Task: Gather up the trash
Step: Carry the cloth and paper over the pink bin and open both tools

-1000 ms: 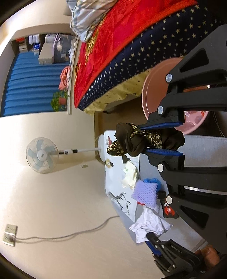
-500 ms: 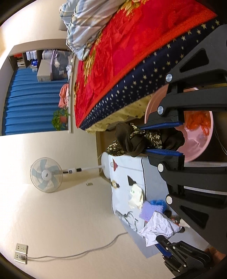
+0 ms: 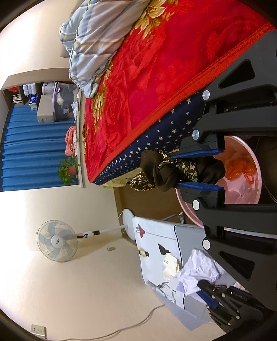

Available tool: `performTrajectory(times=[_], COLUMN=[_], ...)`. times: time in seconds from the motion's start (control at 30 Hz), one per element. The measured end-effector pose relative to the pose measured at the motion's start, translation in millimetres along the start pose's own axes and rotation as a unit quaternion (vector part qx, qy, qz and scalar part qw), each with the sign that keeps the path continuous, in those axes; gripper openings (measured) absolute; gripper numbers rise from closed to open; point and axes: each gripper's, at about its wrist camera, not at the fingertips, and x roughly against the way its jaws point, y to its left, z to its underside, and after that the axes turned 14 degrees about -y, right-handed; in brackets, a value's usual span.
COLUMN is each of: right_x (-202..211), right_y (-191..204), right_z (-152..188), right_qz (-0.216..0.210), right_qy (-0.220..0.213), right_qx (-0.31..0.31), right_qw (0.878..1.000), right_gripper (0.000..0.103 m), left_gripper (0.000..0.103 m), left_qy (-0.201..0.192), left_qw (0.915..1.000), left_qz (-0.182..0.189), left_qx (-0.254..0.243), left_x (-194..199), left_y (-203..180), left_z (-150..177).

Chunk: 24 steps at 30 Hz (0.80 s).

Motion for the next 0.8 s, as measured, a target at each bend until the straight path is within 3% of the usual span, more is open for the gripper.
performTrajectory(times=[0.53,0.63,0.67,0.7,0.8], right_x=[-20,-24,-25,-26,-28], right_y=[-8,-9,-12,-13,-11], right_z=[10,11,11,12,13], right_qz=[0.016,0.032,0.034,0.034,0.029], right_qy=[0.028,0.027,0.027,0.027,0.029], right_qx=[0.0,0.007,0.0,-0.006,-0.013], right_qw=[0.999,0.999,0.999,0.999,0.999], right_gripper=[0.021,0.03,0.045,0.052,0.052], left_gripper=[0.018,0.024,0.039,0.044,0.045], left_qy=[0.029,0.038,0.042,0.043,0.041], left_qw=[0.9987,0.9973,0.9967,0.9965,0.9968], left_qz=[0.041,0.062,0.069,0.071,0.066], left_qx=[0.008,0.012,0.013,0.013,0.017], left_x=[-43,-50,-51,-51,-49], left_y=[-34,-38,-38,-38,-30], left_z=[17,19,20,20,19])
